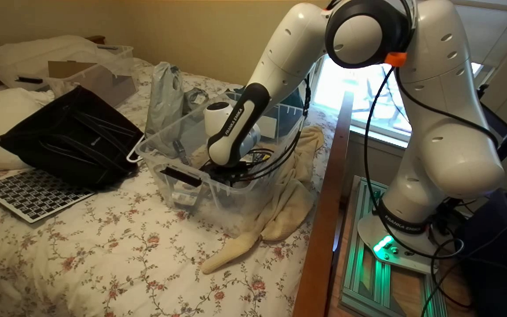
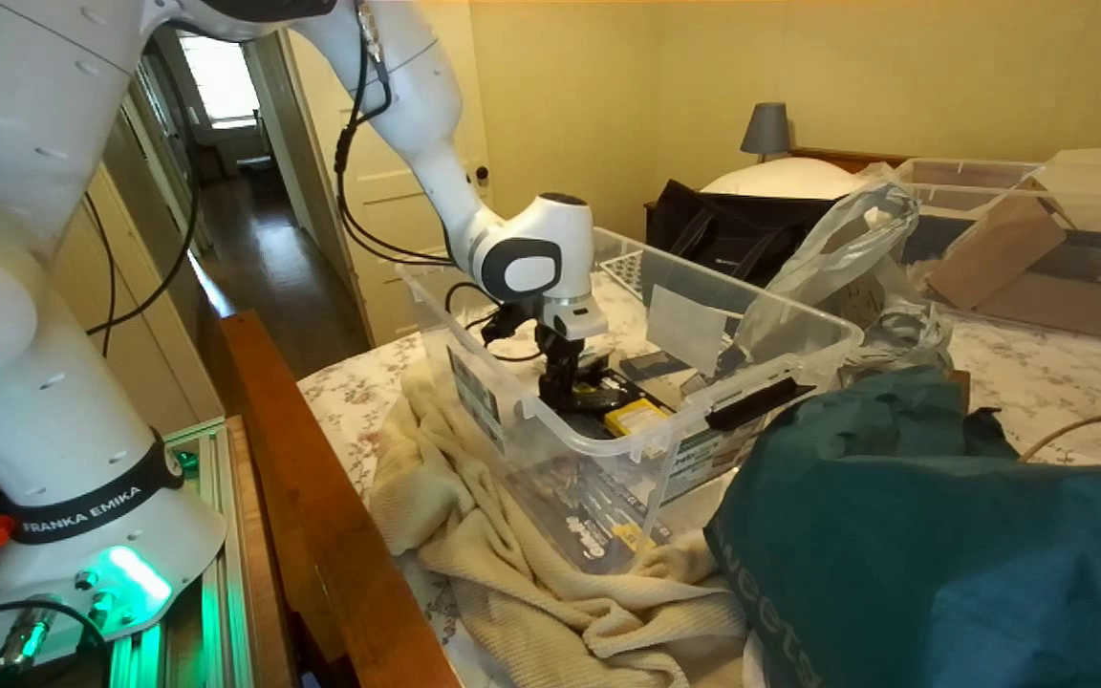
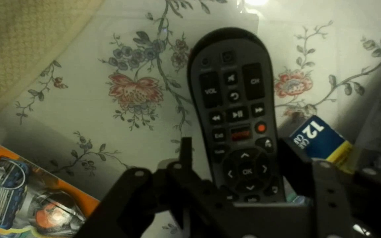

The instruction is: Take an item out of the plastic container

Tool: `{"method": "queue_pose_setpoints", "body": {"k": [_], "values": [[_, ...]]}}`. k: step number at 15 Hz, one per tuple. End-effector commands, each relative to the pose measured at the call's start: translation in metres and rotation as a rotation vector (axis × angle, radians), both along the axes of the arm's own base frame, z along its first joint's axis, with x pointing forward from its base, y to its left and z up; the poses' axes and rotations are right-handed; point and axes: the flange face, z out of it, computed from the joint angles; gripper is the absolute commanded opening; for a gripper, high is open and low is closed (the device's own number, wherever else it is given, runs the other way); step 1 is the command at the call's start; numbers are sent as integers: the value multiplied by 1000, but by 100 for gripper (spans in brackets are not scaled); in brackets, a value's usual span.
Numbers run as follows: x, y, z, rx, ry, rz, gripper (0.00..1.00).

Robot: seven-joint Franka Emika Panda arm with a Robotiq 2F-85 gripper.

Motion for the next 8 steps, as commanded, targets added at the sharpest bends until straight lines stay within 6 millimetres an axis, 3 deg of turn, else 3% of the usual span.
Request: {"method": "queue_pose_setpoints", "body": {"k": [1,3,8], "values": [[3,0,-6,-15,-14,8,36],[2,0,-2,-16,-21,7,29],[-6,5,23,-22,-42,10,29]]}}
